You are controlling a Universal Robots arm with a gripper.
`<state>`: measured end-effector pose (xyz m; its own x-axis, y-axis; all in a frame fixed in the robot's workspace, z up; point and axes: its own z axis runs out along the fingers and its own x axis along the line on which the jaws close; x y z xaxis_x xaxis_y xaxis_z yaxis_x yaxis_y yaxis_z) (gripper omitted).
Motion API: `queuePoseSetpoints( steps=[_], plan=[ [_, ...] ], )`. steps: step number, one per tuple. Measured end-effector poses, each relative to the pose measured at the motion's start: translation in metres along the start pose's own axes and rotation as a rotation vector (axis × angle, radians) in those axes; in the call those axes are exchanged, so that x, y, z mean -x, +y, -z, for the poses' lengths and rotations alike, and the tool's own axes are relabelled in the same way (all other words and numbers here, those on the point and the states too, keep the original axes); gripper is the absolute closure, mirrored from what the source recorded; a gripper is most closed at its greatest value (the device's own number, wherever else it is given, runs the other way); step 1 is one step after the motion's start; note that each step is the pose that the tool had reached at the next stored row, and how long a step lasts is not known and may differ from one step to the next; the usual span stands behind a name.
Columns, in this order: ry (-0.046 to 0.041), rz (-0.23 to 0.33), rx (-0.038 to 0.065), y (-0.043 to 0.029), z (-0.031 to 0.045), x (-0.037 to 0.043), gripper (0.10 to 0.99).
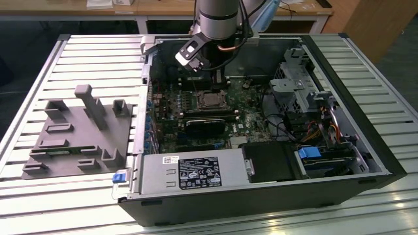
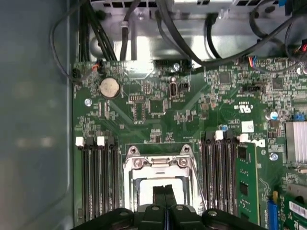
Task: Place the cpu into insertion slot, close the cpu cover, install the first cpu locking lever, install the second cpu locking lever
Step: 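Close the cpu cover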
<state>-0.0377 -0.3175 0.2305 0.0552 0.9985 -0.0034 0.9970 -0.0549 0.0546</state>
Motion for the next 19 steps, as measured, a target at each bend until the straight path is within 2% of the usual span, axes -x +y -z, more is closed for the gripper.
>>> queuePoseSetpoints(
  steps=[7, 13, 19],
  plan=[
    [0.0001, 0.000, 0.000, -0.0059, -0.0051, 0.0016, 0.984],
    [0.0001, 0.005, 0.000, -0.0064, -0.0052, 0.0015, 0.984],
    [-0.0007, 0.099, 0.001, -0.0064, -0.0054, 0.0015, 0.984]
  ],
)
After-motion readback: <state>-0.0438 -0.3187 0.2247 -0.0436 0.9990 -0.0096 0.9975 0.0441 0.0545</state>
